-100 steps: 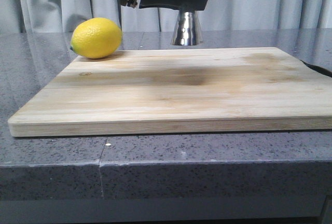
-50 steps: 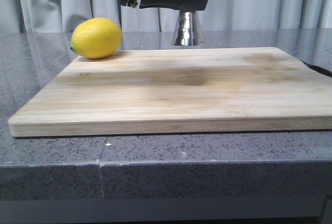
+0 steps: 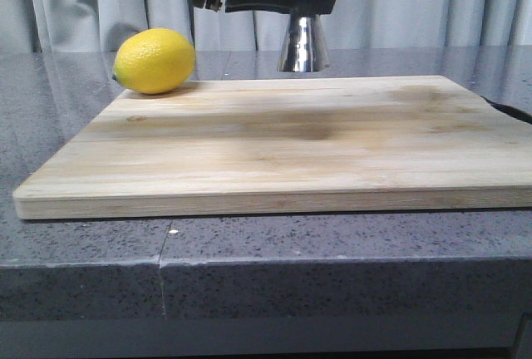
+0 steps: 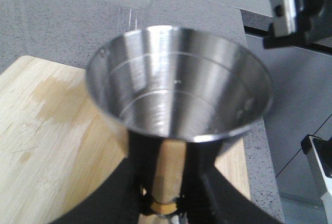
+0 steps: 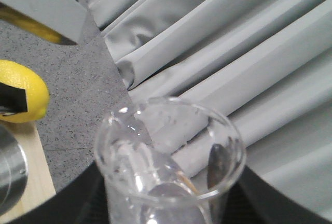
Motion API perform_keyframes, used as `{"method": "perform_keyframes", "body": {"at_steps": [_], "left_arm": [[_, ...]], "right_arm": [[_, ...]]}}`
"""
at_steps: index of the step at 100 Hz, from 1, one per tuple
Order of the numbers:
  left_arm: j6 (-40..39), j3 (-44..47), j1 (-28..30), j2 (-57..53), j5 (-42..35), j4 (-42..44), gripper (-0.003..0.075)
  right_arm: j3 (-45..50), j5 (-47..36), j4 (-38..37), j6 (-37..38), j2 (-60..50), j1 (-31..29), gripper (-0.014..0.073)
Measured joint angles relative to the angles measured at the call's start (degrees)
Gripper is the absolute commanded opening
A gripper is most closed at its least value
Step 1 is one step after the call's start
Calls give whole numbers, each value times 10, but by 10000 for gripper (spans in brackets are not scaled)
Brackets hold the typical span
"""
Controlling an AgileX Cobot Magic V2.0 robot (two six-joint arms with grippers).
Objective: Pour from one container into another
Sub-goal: 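Lift the beaker with the right gripper toward the held jigger, then tilt the beaker with the right gripper, pouring liquid into the jigger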
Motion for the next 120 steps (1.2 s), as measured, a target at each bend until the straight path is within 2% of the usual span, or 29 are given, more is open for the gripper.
{"method": "perform_keyframes", "body": {"at_steps": [40,120], "left_arm": [[0,0,0,0,5,1,125],[0,0,0,0,6,4,125]], "right_arm": [[0,-10,-72,-2,0,0,220],[0,-18,-139,-5,0,0,220]]}}
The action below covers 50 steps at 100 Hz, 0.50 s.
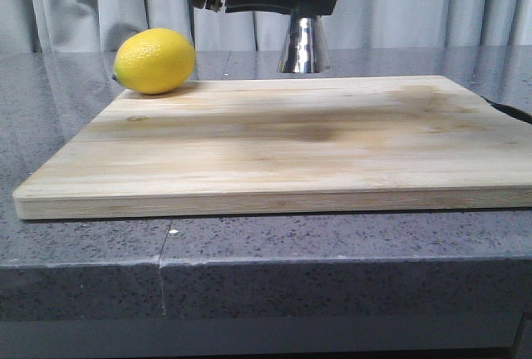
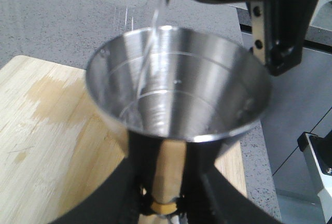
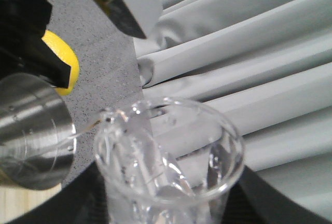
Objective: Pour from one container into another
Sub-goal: 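Tilt the beaker with the right gripper, pouring liquid into the jigger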
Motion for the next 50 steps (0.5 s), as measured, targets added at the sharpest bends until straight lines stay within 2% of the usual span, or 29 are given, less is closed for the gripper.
{"method": "perform_keyframes", "body": {"at_steps": [50], "left_arm": [[0,0,0,0,0,9,125]], "right_arm": [[0,-2,-30,-9,0,0,220]]}}
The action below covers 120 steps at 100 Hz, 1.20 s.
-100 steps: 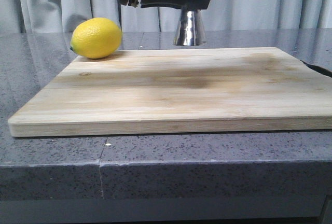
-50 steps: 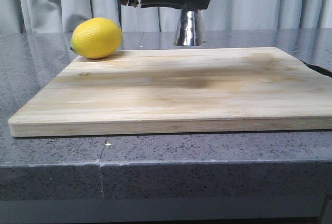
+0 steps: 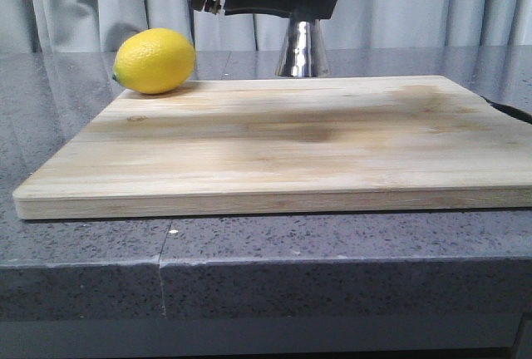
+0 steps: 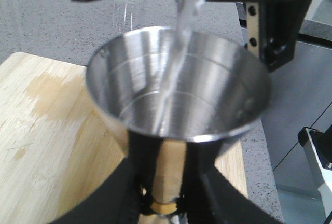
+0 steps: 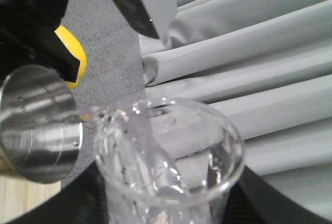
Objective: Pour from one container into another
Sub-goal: 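Tilt the beaker with the right gripper, pouring liquid into the jigger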
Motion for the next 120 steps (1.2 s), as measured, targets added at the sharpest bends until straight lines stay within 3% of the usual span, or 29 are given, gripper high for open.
{"method": "perform_keyframes", "body": {"at_steps": [120], "left_arm": [[1,0,0,0,0,2,125]], "right_arm": [[0,2,-11,-93,0,0,220]]}}
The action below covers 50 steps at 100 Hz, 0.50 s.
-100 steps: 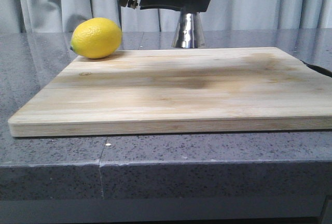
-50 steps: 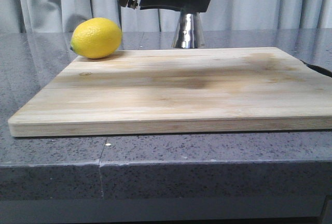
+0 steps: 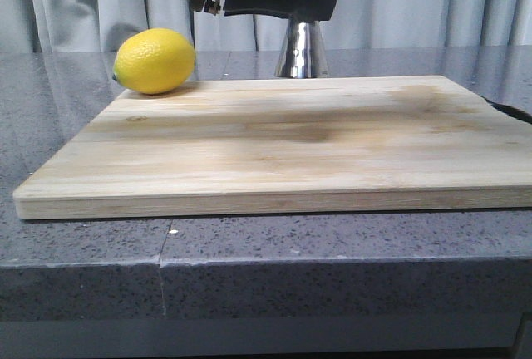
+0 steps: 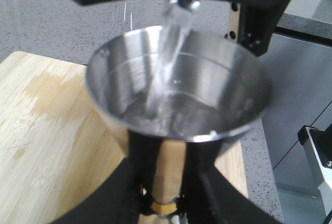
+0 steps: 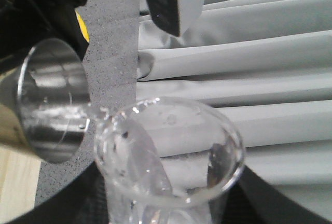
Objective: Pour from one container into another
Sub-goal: 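Tilt the beaker with the right gripper, pouring liquid into the jigger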
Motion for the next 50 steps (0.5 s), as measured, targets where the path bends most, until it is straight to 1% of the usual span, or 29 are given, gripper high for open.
{"method": "perform_keyframes", "body": {"at_steps": [50], "left_arm": [[0,0,0,0,0,2,125]], "right_arm": [[0,0,-2,-37,0,0,220]]}}
